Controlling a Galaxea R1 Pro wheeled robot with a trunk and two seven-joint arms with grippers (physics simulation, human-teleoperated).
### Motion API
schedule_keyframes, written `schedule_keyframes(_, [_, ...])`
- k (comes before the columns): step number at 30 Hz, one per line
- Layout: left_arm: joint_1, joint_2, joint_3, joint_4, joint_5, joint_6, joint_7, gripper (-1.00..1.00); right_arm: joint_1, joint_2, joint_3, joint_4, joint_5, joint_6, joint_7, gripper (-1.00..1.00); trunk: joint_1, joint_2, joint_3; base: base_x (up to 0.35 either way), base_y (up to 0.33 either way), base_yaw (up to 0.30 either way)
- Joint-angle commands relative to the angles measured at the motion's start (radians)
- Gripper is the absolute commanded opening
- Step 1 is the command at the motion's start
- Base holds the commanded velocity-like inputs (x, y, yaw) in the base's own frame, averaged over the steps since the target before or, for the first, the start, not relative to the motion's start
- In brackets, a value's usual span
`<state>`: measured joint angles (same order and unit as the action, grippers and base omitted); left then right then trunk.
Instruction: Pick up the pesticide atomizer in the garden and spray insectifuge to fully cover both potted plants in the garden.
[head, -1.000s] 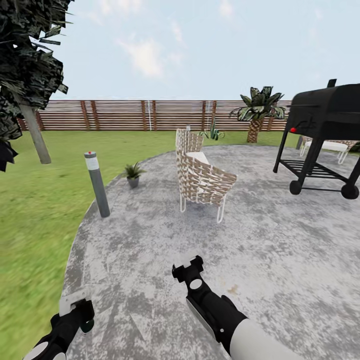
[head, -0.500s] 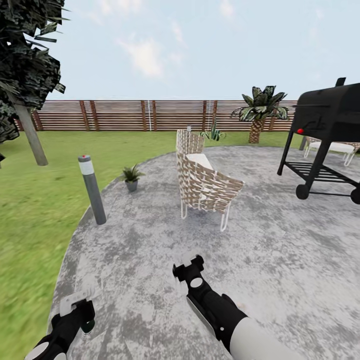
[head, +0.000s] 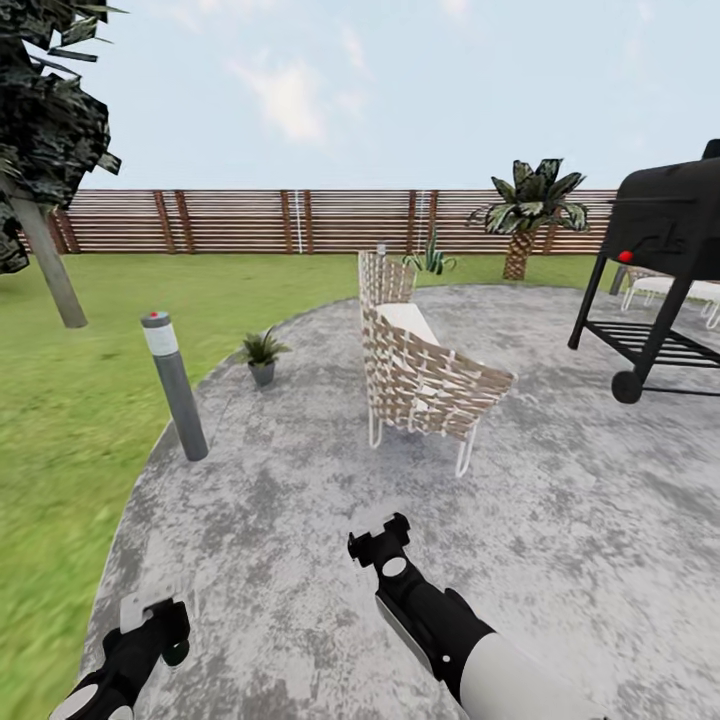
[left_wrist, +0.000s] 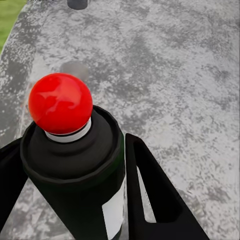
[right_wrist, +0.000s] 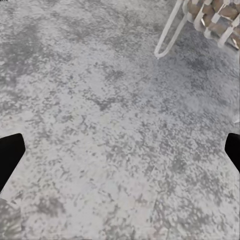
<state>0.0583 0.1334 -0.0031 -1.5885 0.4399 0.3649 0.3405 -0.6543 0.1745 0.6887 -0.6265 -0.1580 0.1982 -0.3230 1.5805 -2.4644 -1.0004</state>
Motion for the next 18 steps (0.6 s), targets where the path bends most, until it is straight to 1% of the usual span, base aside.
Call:
schedule_keyframes(1, [0.0, 0.0, 0.0, 0.0, 0.0, 0.0, 0.0, -1.0, 0.0, 0.0, 0.0, -0.001, 0.0, 0.0, 0.02, 1.0, 0.0, 0.0, 0.0, 0.322, 0.071, 0.0])
schedule_keyframes(3, [0.0, 0.0, 0.0, 0.0, -0.001, 0.0, 0.0, -1.0, -0.001, 0.0, -0.003, 0.001, 0.0, 0.0, 0.075, 1.0, 0.0, 0.0, 0.0, 0.322, 0.071, 0.0])
schedule_keyframes(5, [0.0, 0.0, 0.0, 0.0, 0.0, -0.001, 0.0, -1.0, -0.001, 0.0, -0.004, 0.002, 0.0, 0.0, 0.093, 1.0, 0.0, 0.0, 0.0, 0.322, 0.071, 0.0])
schedule_keyframes(12, [0.0, 0.0, 0.0, 0.001, -0.001, 0.0, 0.0, -1.0, -0.001, 0.0, -0.005, 0.002, 0.0, -0.004, 0.097, 1.0, 0.0, 0.0, 0.0, 0.322, 0.065, 0.0])
schedule_keyframes(15, [0.0, 0.0, 0.0, 0.001, -0.001, 0.0, 0.0, -1.0, -0.001, 0.0, -0.005, 0.003, 0.0, -0.039, 0.097, 1.0, 0.0, 0.0, 0.0, 0.322, 0.068, 0.0])
schedule_keyframes(18, [0.0, 0.0, 0.0, 0.001, -0.001, 0.0, 0.0, -1.0, -0.001, 0.0, -0.005, 0.002, 0.0, -0.05, 0.096, 1.0, 0.0, 0.0, 0.0, 0.322, 0.07, 0.0])
